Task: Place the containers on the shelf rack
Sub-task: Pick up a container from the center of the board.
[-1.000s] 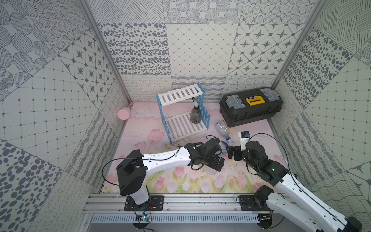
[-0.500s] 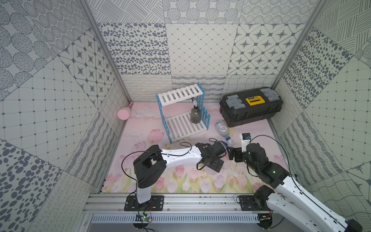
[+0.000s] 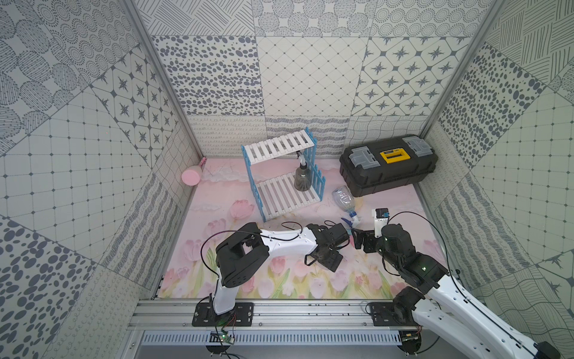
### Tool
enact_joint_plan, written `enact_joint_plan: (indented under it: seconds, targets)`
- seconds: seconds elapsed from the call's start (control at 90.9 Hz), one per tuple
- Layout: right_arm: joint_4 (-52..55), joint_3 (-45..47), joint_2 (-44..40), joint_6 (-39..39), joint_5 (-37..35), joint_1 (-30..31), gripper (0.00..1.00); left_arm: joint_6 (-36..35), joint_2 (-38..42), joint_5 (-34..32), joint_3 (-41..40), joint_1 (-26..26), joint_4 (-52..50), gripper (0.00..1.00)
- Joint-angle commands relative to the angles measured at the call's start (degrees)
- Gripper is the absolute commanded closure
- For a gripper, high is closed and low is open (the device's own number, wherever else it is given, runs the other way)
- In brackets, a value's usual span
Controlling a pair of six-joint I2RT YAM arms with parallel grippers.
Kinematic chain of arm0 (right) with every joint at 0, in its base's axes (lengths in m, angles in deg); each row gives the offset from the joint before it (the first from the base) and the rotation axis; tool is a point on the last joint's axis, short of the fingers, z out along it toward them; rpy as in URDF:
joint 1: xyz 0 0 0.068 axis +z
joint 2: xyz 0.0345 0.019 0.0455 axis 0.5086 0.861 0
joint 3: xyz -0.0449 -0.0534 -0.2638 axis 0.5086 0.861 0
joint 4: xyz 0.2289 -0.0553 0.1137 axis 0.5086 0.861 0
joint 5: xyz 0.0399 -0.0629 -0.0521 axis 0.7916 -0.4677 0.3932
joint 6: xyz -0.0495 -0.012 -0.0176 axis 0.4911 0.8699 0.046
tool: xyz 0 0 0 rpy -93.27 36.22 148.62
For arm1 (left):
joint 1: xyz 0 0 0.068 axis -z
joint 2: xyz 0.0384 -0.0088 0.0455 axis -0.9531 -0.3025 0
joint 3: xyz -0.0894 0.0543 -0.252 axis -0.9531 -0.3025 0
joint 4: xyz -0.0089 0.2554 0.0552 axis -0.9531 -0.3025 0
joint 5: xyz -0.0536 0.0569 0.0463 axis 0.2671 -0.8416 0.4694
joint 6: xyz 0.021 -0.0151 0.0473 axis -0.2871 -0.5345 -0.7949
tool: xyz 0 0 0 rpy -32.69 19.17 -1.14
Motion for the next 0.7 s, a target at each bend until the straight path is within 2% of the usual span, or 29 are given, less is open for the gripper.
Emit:
enact_joint_plan:
  seconds: [0.0,0.132,0.198,0.363,0.583,0.638,0.693]
  targets:
    - [-1.74,0.32,-0.96,-0.84,-0.88,-0.18,0.03,-1.90,-0.53,1.99,-0.12,0.43,-1.26,0.15]
    - [-1.74,0.21,-1.10,-1.09,-0.67,-0.12,0.03,-1.52,1.54,0.45,-1.61,0.44,-0.13,0.25]
    - [-1.66,-0.33,-1.38,-1.28,-0.04,-0.11,0.03,-0.99,4.92,-0.73,-4.85,0.51,2.60,0.27]
    - [-1.16,-3.39,-3.80,-2.12,3.51,-0.18,0.03,0.42,19.12,-5.38,-16.42,0.50,12.46,0.30]
    - [-1.41,-8.04,-4.20,-3.69,11.38,-1.21,0.03,-4.22,37.21,-11.72,-28.66,0.24,23.93,0.32]
    - [-1.87,-9.34,-3.31,-3.79,15.42,-2.07,0.03,-5.67,41.16,-10.20,-30.58,-0.65,27.03,0.31]
    - [-2.71,-10.46,-2.42,-3.93,19.91,-3.25,0.03,-5.75,44.19,-5.45,-31.78,-2.76,29.51,0.31]
